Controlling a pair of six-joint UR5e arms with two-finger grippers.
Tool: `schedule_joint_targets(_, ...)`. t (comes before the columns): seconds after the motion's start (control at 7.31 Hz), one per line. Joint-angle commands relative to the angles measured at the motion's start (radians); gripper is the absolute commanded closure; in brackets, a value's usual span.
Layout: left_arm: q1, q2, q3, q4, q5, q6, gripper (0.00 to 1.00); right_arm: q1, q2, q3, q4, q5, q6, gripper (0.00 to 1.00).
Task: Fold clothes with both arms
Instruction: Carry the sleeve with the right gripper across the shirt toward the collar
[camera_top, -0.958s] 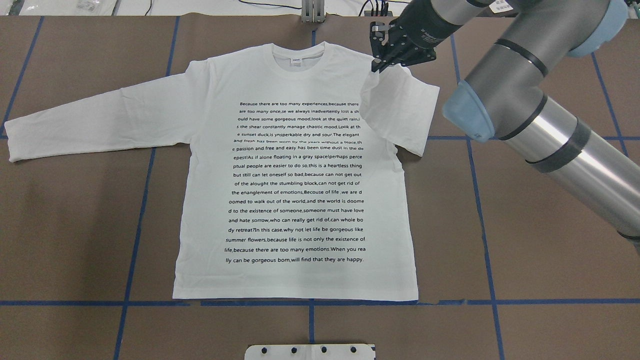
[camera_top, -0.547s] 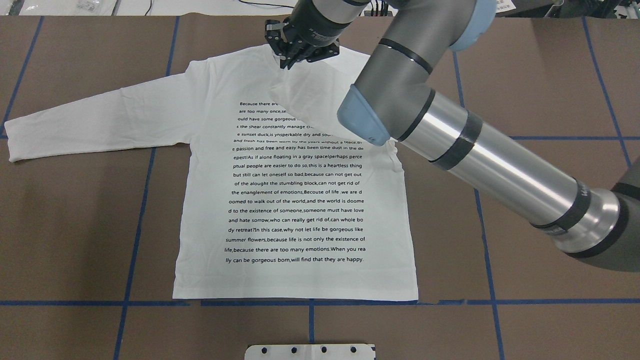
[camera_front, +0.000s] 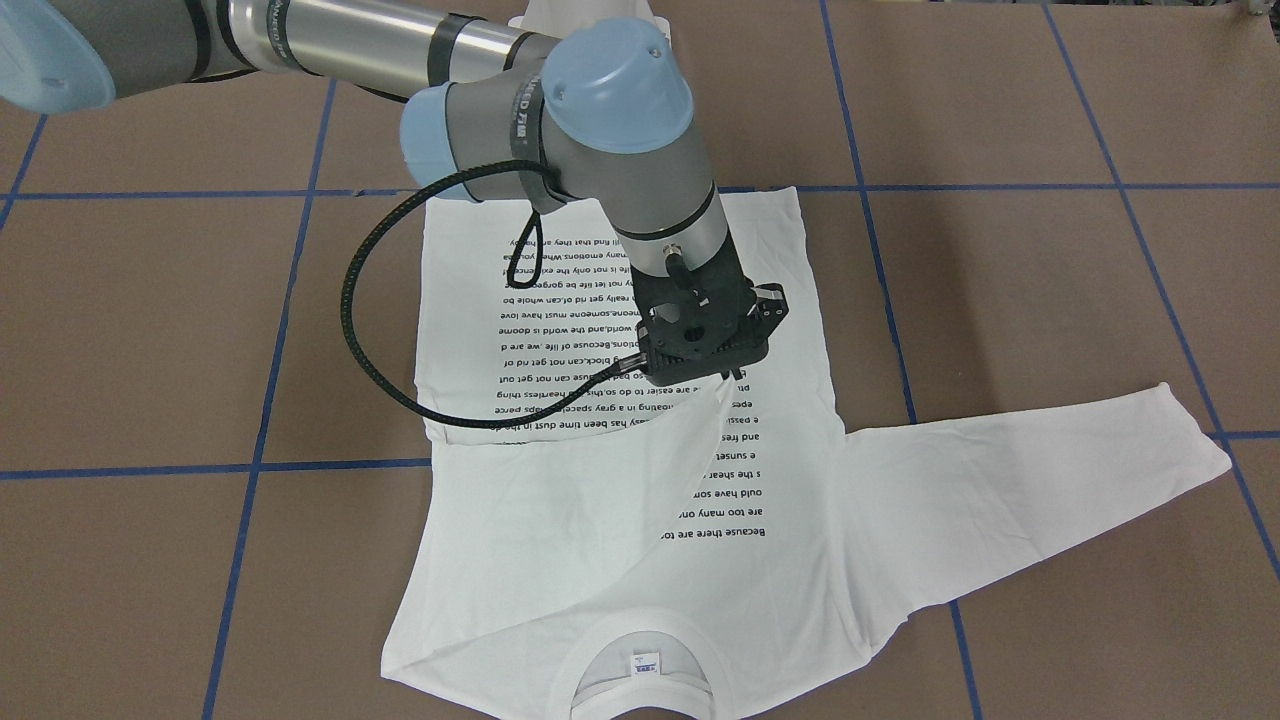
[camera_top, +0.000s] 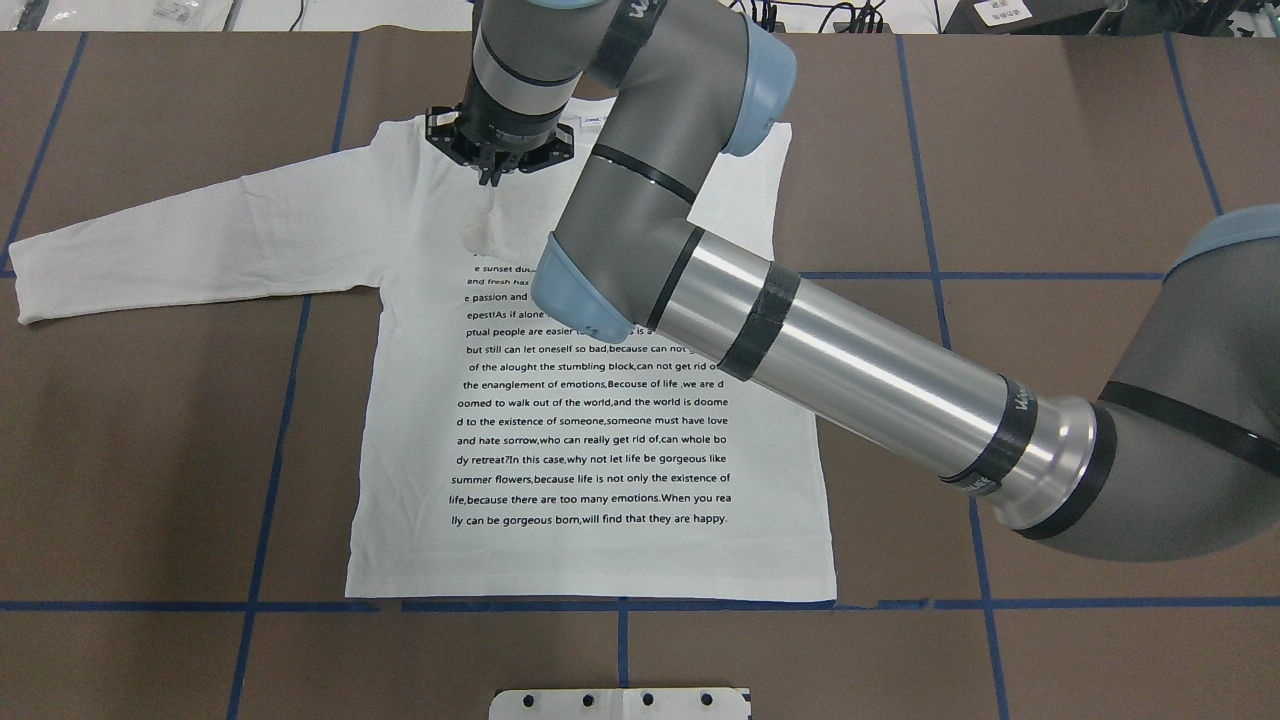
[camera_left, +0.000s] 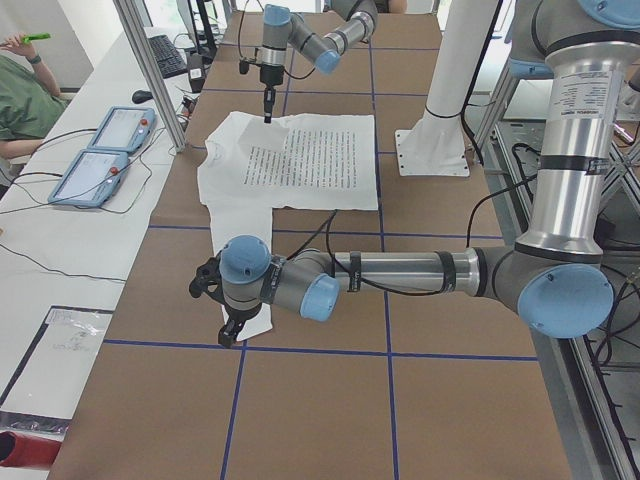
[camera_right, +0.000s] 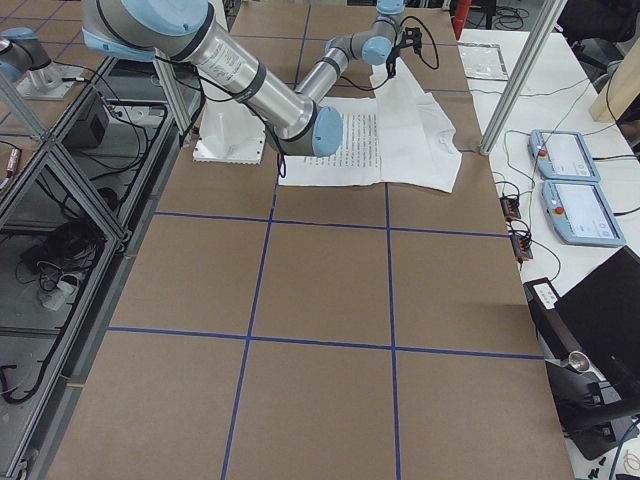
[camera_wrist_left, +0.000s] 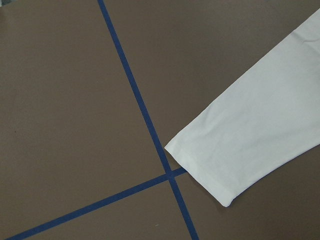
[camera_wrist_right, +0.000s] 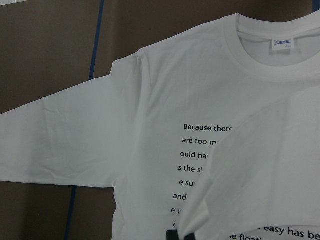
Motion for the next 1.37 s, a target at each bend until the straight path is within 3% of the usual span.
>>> schedule_joint_targets(0.0,0.0,-0.001,0.0,0.0,0.002,0.0,0.0,-0.046,0.069,-0.188,0.076,-0.064,-0.007,1.0)
schedule_joint_targets(0.14,0.0,-0.001,0.0,0.0,0.002,0.0,0.0,-0.086,0.092,-0.332,0.242,-0.17,-0.004,1.0)
schedule_joint_targets(0.27,0.0,-0.002,0.002,0.0,0.003,0.0,0.0,-0.107,0.133,-0.407,0.307,-0.221,-0.004,1.0)
schedule_joint_targets(0.41,0.0,-0.006,0.005,0.0,0.005,0.0,0.0,-0.129,0.15,-0.41,0.355,-0.292,-0.004,0.46)
schedule_joint_targets(0.55,0.0,-0.01,0.005,0.0,0.005,0.0,0.0,-0.155,0.152,-0.411,0.421,-0.365,-0.002,0.01)
schedule_joint_targets(1.09,0.004,-0.018,0.022,-0.003,0.006,-0.082,0.0,-0.149,0.149,-0.396,0.388,-0.359,0.017,0.01)
schedule_joint_targets(1.23,0.01,-0.016,0.022,-0.003,0.009,-0.104,0.0,-0.126,0.118,-0.281,0.212,-0.31,0.021,0.01)
